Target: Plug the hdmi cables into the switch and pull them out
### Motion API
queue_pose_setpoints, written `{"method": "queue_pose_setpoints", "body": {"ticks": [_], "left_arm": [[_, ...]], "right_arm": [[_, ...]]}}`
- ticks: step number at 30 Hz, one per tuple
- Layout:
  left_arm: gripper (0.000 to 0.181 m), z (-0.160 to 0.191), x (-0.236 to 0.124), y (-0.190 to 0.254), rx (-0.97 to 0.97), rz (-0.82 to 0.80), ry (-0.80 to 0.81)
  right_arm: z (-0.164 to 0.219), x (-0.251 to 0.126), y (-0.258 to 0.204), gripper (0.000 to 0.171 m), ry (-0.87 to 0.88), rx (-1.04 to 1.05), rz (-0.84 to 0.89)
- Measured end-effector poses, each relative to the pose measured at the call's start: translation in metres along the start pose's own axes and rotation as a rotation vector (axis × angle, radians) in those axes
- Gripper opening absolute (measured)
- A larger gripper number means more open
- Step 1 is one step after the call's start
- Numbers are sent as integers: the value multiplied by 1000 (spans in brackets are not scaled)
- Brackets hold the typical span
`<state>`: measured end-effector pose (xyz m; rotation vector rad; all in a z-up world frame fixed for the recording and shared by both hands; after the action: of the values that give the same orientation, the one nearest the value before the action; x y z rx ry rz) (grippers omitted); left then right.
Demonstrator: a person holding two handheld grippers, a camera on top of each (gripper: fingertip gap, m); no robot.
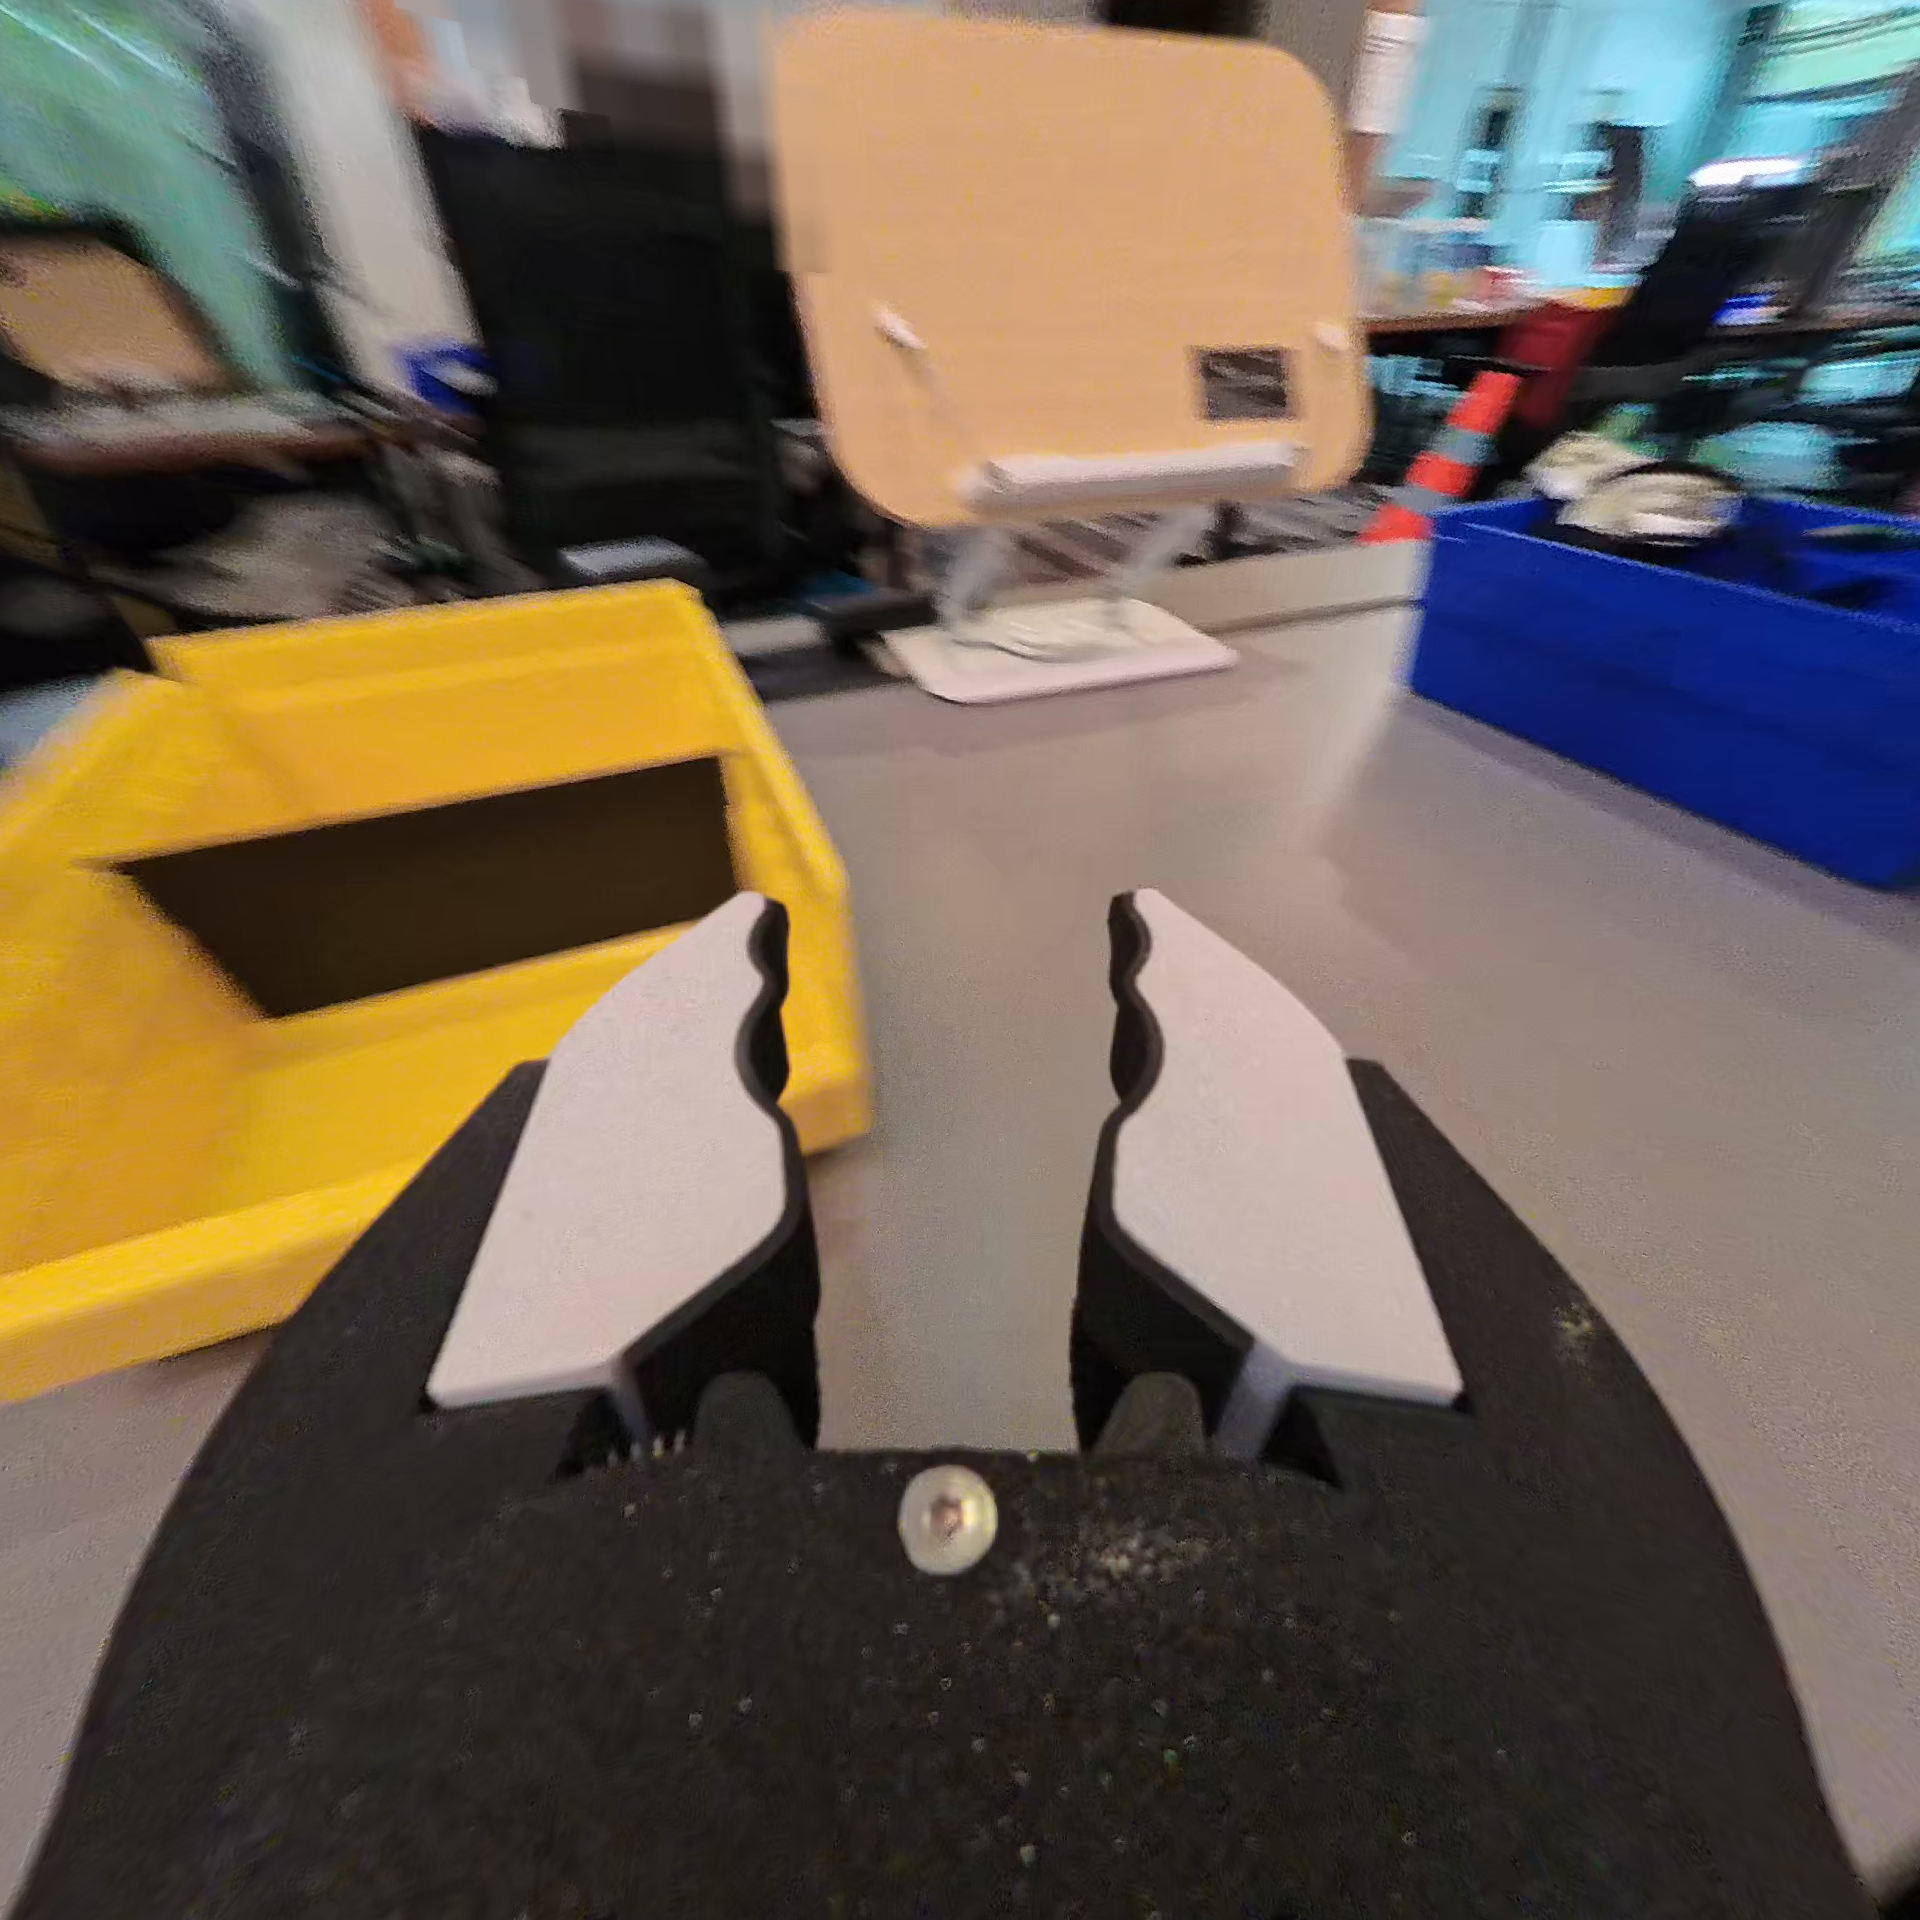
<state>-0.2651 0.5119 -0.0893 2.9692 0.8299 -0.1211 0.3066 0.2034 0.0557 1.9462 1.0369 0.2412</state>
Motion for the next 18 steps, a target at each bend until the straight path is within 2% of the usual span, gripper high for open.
{"method": "queue_pose_setpoints", "body": {"ticks": [1, 2, 4, 6, 9, 12, 15, 18], "left_arm": [[56, -5, -7, -13, 44, -80, 37], [54, -9, -14, -25, 79, -146, 57], [51, -12, -29, -50, 98, -252, 40], [49, -8, -43, -74, 80, -339, -7], [45, 15, -52, -98, 29, -351, -114], [48, 35, -47, -104, -102, -296, -216], [44, 42, -42, -97, -191, -222, -241], [41, 48, -41, -90, -187, -191, -287]], "right_arm": [[-10, -10, -16, 33, 41, 235, -38], [-20, -21, -39, 51, 91, 427, -109], [-20, -42, -86, 53, 92, 718, -147], [-17, -62, -140, 52, 68, 860, -206], [-6, -88, -200, 54, 13, 951, -170], [5, -108, -237, 52, -10, 969, -119], [3, -111, -244, 54, -26, 927, -143], [10, -108, -246, 53, -33, 944, -145]]}}
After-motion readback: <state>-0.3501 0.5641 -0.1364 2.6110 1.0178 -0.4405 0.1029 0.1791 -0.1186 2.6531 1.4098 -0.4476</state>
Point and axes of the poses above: each gripper's, where its closed fingertips meet, x out along the fingers, z out of its underside, y = z × x across the jaws, the point moved 2 cm from there along -x, back along the fingers, and after that the axes turned 5 degrees about -x, right-handed, at the moved point
